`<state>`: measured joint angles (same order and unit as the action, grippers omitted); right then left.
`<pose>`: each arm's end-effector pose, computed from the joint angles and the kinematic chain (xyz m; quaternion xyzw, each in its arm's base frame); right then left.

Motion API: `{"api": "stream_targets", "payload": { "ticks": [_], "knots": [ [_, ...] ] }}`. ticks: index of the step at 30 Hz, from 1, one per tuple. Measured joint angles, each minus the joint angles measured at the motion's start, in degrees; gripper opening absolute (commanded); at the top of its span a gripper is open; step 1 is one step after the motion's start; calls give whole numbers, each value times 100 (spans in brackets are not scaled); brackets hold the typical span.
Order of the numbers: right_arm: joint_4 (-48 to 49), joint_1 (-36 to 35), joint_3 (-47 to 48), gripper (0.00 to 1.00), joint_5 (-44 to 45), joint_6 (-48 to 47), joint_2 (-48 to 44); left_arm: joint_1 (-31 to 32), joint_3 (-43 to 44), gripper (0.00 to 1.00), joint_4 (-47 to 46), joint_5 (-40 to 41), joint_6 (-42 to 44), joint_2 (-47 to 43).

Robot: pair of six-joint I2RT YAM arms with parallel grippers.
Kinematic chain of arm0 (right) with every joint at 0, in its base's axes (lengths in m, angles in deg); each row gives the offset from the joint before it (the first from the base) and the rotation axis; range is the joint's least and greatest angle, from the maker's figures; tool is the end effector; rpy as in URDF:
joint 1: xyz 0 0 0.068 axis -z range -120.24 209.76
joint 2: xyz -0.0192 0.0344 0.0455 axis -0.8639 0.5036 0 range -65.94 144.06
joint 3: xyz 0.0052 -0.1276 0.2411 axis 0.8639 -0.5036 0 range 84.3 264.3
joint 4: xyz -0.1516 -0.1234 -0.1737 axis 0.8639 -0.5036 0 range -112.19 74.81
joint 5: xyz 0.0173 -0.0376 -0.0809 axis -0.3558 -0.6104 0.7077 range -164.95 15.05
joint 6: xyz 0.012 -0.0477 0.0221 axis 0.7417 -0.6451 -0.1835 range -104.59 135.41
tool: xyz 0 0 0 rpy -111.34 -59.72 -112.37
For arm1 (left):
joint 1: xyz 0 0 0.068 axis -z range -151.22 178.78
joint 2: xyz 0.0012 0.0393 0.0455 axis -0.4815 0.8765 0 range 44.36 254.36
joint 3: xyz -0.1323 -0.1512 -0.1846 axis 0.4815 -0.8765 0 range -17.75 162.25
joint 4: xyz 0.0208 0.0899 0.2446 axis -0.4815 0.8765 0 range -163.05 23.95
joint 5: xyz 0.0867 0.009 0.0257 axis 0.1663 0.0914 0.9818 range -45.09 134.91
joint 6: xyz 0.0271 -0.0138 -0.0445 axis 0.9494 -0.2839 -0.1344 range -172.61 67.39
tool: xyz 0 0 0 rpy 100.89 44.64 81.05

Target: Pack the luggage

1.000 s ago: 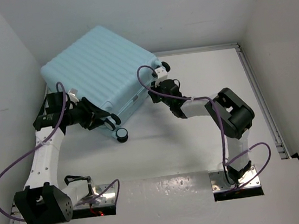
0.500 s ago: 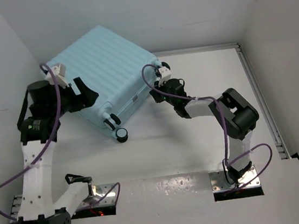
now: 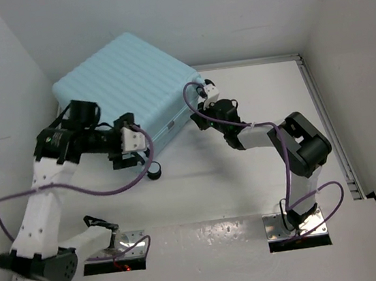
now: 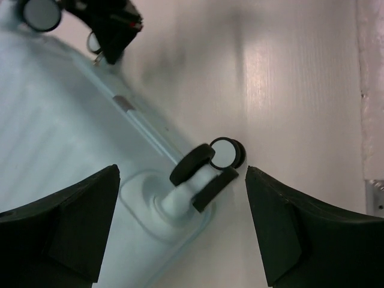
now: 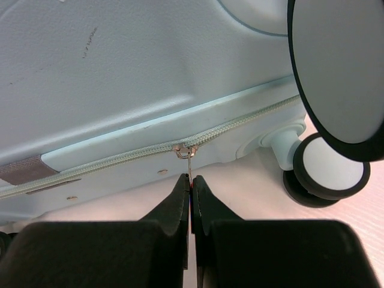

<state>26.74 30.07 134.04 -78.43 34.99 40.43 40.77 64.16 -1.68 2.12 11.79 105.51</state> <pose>0.3336 0.1928 0.1673 -0.0882 0.7867 0.2763 0.5450 0.1553 -0.0577 0.4103 0.6387 0.6130 -0.1695 0.4332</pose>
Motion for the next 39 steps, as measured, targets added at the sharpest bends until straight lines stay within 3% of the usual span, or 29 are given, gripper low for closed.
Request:
{"api": "stream_targets", "payload": {
  "ticks": [6, 11, 28, 36, 39],
  "knots": [
    [85, 55, -63, 0, -149, -15, -7, 907, 33, 89, 146, 568, 1423, 979],
    [92, 109, -66, 0, -280, -15, -9, 1270, 33, 91, 236, 1051, 2218, 1019],
    [114, 177, -83, 0, -452, -2, -9, 1495, -658, 92, 275, 1858, 2588, 859],
    [114, 177, -83, 0, -452, -4, -9, 1014, -754, 92, 216, 2098, 2990, 1233],
    [116, 177, -83, 0, -452, -9, -9, 846, -756, 86, 111, 2144, 3292, 1392]
  ]
}}
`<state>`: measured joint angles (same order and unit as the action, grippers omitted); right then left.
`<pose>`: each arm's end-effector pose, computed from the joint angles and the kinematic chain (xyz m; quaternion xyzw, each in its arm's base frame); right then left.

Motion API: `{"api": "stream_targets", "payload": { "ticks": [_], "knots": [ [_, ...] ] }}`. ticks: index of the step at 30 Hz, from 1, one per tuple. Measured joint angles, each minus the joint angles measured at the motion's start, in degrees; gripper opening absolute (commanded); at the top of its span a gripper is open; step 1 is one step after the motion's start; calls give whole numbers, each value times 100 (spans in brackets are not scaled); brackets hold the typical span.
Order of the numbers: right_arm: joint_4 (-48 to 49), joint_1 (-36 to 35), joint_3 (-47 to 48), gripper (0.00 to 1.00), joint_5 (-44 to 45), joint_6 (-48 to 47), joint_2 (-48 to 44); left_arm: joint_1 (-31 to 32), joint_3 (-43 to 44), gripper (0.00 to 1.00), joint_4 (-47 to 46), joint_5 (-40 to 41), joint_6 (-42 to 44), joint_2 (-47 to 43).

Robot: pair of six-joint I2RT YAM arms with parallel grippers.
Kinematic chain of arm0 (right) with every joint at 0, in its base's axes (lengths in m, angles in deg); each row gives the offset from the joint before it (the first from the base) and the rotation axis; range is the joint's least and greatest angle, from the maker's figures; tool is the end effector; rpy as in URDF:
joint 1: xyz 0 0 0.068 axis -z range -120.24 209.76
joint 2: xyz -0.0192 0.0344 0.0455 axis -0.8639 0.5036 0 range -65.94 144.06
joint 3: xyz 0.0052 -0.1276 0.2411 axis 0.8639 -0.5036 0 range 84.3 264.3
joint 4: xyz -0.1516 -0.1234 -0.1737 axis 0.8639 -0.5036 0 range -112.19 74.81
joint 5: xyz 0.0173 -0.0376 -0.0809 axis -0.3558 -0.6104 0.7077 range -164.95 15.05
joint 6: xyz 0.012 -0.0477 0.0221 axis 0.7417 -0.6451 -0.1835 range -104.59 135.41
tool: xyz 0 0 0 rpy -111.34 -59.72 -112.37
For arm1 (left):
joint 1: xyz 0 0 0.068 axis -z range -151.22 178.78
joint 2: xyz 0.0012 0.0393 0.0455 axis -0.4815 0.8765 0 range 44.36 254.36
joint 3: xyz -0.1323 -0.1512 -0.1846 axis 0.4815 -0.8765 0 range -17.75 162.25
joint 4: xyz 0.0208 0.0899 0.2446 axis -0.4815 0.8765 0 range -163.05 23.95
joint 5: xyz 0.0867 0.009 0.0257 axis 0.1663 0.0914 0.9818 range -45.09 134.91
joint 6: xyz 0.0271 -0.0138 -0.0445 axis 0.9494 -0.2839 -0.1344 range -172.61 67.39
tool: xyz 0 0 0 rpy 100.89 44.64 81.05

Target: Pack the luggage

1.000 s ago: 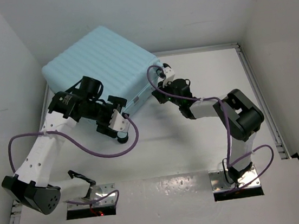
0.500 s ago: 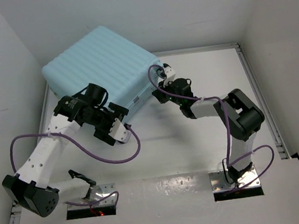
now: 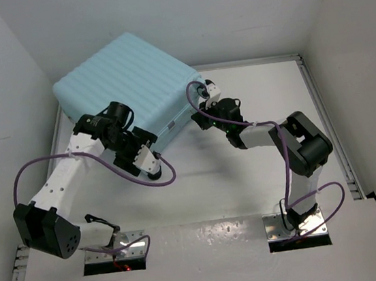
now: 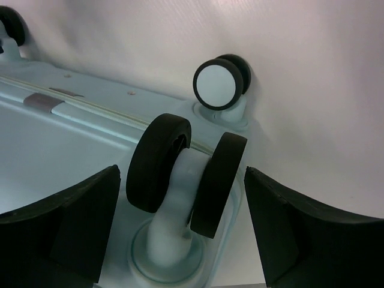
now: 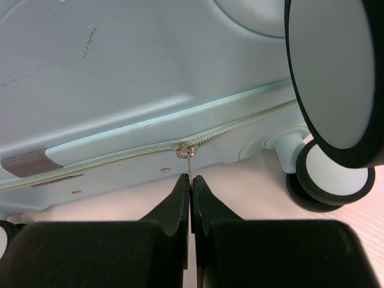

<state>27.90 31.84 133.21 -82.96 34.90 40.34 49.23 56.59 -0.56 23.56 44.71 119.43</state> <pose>0.3357 0.1836 0.1659 -0.1007 0.7823 0.2966 0.5384 0.2097 -0.0920 0.3229 0.8463 0.4793 -0.0544 0.2262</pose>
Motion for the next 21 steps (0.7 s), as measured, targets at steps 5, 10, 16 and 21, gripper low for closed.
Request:
{"api": "stream_targets", "payload": {
  "ticks": [5, 10, 16, 21],
  "knots": [
    [0, 2, 0, 0, 4, -2, 0, -105, -37, 53, -17, -7, 562, 74],
    [-2, 59, -17, 0, -2, 98, 0, -216, -190, 20, -181, -28, 962, -46],
    [149, 328, -179, 0, -247, 352, -35, -306, -962, 0, -1014, -85, 1073, -682],
    [160, 702, -221, 0, -299, 538, -57, -516, -1274, 0, -1362, -264, 1259, -813]
  ]
}}
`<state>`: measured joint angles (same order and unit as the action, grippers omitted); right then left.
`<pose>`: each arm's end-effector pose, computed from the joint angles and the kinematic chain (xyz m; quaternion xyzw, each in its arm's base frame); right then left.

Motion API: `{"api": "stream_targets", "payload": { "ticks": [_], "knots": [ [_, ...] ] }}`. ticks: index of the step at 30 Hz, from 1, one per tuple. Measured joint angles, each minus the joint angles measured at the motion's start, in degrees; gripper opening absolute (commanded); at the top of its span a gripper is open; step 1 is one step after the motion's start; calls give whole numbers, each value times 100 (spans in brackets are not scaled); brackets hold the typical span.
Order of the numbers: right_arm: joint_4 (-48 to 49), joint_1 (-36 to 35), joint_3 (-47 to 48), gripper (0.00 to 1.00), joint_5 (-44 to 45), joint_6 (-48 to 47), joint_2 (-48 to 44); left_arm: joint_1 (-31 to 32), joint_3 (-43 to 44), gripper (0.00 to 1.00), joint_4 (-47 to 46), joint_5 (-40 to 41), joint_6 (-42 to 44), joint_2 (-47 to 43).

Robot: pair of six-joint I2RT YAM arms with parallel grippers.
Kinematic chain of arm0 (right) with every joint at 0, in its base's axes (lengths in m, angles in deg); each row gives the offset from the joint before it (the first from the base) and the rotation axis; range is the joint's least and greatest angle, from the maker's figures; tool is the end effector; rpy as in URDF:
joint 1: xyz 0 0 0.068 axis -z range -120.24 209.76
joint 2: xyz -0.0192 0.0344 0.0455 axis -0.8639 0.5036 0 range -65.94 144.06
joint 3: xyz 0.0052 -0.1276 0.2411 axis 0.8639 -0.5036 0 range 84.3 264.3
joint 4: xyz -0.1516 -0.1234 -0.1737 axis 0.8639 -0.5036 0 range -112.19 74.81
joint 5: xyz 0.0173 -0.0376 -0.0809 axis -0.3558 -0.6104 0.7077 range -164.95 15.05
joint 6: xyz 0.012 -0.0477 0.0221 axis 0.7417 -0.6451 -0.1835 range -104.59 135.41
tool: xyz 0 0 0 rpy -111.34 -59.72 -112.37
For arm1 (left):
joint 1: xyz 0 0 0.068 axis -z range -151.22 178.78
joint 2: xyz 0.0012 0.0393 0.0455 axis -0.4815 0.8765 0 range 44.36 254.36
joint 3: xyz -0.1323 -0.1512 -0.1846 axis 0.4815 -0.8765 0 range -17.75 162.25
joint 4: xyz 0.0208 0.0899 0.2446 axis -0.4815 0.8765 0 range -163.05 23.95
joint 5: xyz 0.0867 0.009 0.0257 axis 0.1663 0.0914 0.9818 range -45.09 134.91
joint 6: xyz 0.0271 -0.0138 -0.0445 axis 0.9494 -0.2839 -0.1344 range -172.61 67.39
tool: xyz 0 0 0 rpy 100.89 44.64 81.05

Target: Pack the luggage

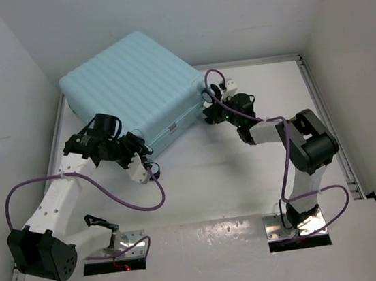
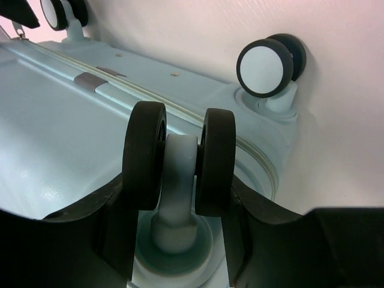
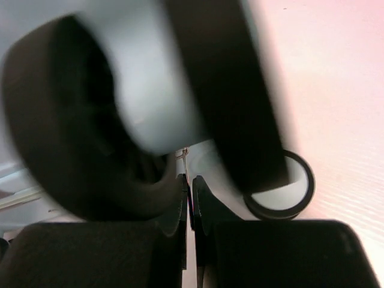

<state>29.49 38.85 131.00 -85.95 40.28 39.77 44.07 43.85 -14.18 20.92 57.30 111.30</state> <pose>0.3475 0.1402 0.1615 -0.0316 0.7877 0.3072 0.5331 0.2011 -0.0700 0.2975 0.8679 0.3977 0.0231 0.2969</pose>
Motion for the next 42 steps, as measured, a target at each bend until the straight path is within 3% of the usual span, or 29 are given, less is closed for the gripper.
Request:
{"api": "stream_targets", "payload": {
  "ticks": [10, 24, 33, 42],
  "knots": [
    [-31, 378, 376, 0, -376, 219, 348, -354, 245, 0, 31, -293, 540, 466],
    [-162, 979, 1327, 0, -1211, 7, 1062, -566, 726, 0, 116, -374, 546, 1086],
    [-337, 1119, 2835, 0, -1414, -549, 2090, -566, 1180, 0, 632, -345, 546, 1445],
    [-184, 1078, 4756, 0, -1982, -382, 3501, -566, 1443, 0, 953, -391, 546, 1665]
  ]
}}
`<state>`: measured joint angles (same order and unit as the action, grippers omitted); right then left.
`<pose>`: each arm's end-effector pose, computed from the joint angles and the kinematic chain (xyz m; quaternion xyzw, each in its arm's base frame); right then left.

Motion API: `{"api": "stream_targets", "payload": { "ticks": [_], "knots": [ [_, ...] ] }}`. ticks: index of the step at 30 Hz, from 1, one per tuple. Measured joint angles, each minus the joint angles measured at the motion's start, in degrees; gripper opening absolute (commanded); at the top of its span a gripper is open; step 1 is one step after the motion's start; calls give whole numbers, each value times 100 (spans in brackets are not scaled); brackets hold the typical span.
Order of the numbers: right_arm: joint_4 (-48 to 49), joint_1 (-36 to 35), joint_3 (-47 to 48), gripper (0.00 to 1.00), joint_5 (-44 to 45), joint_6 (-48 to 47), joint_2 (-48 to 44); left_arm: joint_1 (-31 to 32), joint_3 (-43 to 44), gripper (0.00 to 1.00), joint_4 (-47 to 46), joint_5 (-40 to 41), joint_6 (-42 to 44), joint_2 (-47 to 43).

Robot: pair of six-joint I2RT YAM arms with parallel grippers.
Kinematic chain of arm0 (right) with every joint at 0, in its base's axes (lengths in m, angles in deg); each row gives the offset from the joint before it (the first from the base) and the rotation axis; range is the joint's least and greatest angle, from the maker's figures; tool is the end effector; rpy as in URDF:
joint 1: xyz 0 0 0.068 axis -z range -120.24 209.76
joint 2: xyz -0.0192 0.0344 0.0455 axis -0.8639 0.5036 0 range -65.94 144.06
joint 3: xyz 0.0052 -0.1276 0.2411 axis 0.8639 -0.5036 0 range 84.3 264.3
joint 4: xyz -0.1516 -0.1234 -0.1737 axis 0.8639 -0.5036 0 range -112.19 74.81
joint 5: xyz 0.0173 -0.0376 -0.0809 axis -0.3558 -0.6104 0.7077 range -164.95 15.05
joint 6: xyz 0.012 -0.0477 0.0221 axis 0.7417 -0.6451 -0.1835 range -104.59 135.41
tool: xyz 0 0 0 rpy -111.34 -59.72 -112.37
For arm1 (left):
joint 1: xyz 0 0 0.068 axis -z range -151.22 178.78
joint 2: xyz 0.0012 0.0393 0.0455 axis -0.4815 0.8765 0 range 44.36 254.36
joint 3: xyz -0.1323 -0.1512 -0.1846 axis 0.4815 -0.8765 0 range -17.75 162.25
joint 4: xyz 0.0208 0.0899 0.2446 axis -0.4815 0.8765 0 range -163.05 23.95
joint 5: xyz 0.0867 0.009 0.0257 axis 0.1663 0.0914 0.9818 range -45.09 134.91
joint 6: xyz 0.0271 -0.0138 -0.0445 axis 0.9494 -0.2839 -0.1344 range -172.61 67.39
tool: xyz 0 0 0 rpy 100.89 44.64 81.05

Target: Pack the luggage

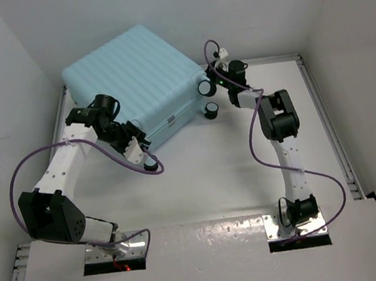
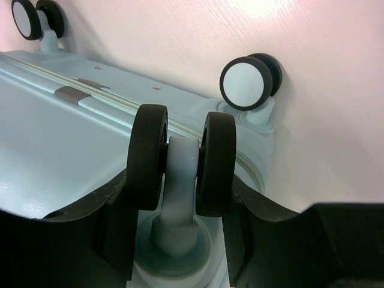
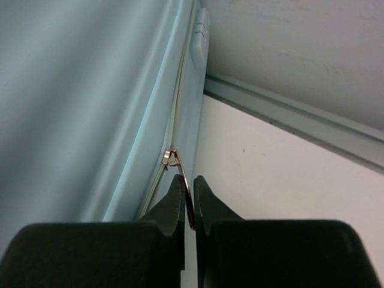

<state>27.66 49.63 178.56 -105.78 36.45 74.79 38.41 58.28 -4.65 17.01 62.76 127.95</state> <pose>0.5294 0.1133 0.1376 -0.1143 0.7170 0.3639 0.5835 0.2603 -0.0611 0.3008 0.8680 0.4187 -0.0498 0.2623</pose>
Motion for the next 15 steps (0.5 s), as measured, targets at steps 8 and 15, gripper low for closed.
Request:
{"api": "stream_targets", "payload": {
  "ticks": [8, 15],
  "knots": [
    [-96, -264, 2636, 0, 162, 673, 1703, 0, -17, 0, -26, -42, 0, 4],
    [103, -516, 3696, 0, 833, 914, 2479, 0, -46, 0, -74, -111, 0, 2]
  ]
}}
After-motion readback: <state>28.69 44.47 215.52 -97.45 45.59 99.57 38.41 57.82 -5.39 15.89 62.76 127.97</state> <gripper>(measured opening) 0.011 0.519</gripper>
